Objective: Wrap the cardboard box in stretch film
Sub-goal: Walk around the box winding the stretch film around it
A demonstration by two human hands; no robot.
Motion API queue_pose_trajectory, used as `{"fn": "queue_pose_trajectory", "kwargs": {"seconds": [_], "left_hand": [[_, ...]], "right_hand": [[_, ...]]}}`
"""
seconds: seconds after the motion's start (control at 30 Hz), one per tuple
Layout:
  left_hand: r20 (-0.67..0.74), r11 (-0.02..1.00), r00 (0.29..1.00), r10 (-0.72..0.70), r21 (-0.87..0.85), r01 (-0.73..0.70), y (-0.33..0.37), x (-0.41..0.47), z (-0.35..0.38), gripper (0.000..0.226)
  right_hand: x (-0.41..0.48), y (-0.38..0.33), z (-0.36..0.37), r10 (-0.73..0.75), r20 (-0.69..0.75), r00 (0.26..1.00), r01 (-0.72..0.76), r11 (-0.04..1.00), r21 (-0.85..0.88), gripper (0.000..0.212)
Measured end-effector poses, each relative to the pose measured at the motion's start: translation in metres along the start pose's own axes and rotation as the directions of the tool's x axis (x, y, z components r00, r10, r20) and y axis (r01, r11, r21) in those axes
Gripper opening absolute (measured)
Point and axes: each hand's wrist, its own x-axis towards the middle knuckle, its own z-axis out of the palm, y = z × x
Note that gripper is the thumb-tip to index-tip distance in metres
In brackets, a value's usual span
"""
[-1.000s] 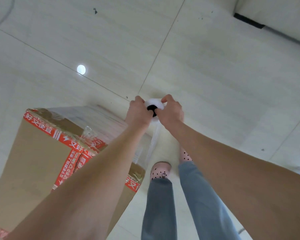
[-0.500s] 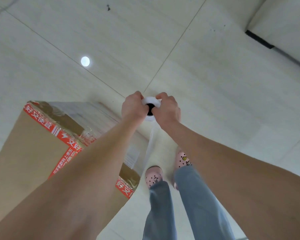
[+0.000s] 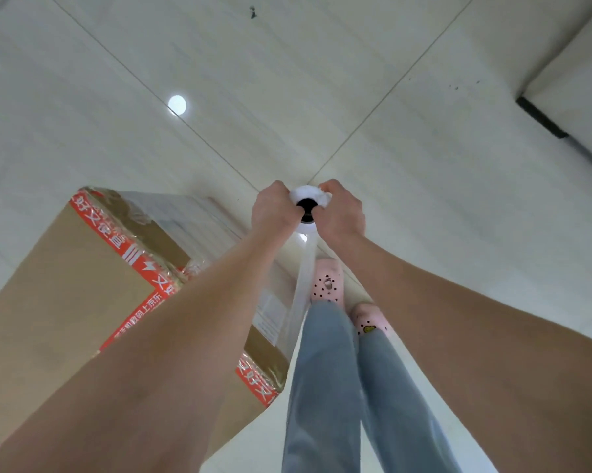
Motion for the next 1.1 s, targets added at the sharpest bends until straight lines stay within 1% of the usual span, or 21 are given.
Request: {"fn": "queue_pose_trajectory", "kwargs": {"seconds": [0.1, 0.17, 0.2, 0.27, 0.37, 0.43, 0.5, 0.57, 0.63, 0.7, 0.73, 0.8, 0.87, 0.97, 1.03, 1.1], "left_hand": [[-0.004, 0.983, 0.990, 0.142, 0.116, -0.140, 0.004, -0.003, -0.002, 0.033], [-0.004, 0.957, 0.974, 0.229, 0.184, -0.224, 0.009, -0.001, -0.006, 0.027], [-0.002, 0.952, 0.971, 0.238, 0.201, -0.233, 0.010, 0.002, -0.009, 0.024], [0.007, 0.965, 0.981, 0.195, 0.175, -0.193, 0.010, 0.008, -0.016, 0.018], [0.021, 0.997, 0.998, 0.056, 0.050, -0.057, 0.003, 0.013, -0.022, 0.014], [0.054, 0.996, 0.997, -0.049, -0.072, 0.052, -0.004, 0.017, -0.026, 0.018], [0.099, 0.988, 0.991, -0.092, -0.115, 0.103, -0.010, 0.022, -0.032, 0.020], [0.102, 0.993, 0.993, -0.063, -0.097, 0.073, -0.009, 0.024, -0.038, 0.023], [0.073, 0.999, 0.997, 0.033, -0.026, -0.032, -0.005, 0.025, -0.040, 0.031], [0.067, 0.983, 0.987, 0.145, 0.102, -0.152, 0.002, 0.023, -0.039, 0.038], [0.068, 0.969, 0.980, 0.189, 0.151, -0.198, 0.006, 0.024, -0.038, 0.039], [0.053, 0.954, 0.970, 0.238, 0.174, -0.244, 0.010, 0.026, -0.034, 0.031], [0.031, 0.958, 0.971, 0.236, 0.160, -0.238, 0.012, 0.028, -0.033, 0.019], [0.020, 0.972, 0.982, 0.190, 0.136, -0.191, 0.011, 0.030, -0.036, 0.008], [0.029, 0.988, 0.991, 0.128, 0.083, -0.130, 0.007, 0.032, -0.037, 0.005], [0.025, 0.999, 1.000, 0.018, -0.040, -0.017, 0.000, 0.035, -0.039, 0.005]], "right_hand": [[0.001, -0.003, 0.001, 0.007, -0.006, 1.000, -0.007, 1.000, -0.011, 0.035], [0.003, -0.006, 0.002, 0.005, -0.014, 1.000, -0.006, 0.999, -0.043, 0.035], [0.004, -0.008, 0.002, 0.000, -0.016, 1.000, -0.001, 0.998, -0.069, 0.036], [0.007, -0.015, 0.001, -0.031, 0.000, 1.000, 0.031, 0.990, -0.137, 0.037], [0.014, -0.028, 0.001, -0.105, 0.057, 0.993, 0.115, 0.969, -0.220, 0.043], [0.016, -0.033, 0.005, -0.114, 0.053, 0.992, 0.122, 0.970, -0.211, 0.045], [0.015, -0.034, 0.011, -0.067, -0.002, 0.998, 0.065, 0.986, -0.154, 0.043], [0.012, -0.033, 0.016, 0.002, -0.049, 0.999, -0.007, 0.995, -0.101, 0.039], [0.012, -0.032, 0.017, 0.034, -0.067, 0.997, -0.039, 0.997, -0.074, 0.035], [0.014, -0.031, 0.016, 0.038, -0.058, 0.998, -0.042, 0.997, -0.071, 0.033], [0.015, -0.030, 0.015, 0.034, -0.051, 0.998, -0.037, 0.996, -0.076, 0.032], [0.017, -0.030, 0.011, 0.026, -0.047, 0.999, -0.030, 0.996, -0.085, 0.031], [0.020, -0.031, 0.007, 0.026, -0.041, 0.999, -0.029, 0.995, -0.098, 0.030], [0.023, -0.035, 0.007, -0.017, -0.026, 1.000, 0.013, 0.989, -0.148, 0.031], [0.027, -0.040, 0.010, -0.062, -0.011, 0.998, 0.059, 0.984, -0.168, 0.037], [0.031, -0.048, 0.012, -0.098, 0.010, 0.995, 0.098, 0.984, -0.146, 0.043]]}}
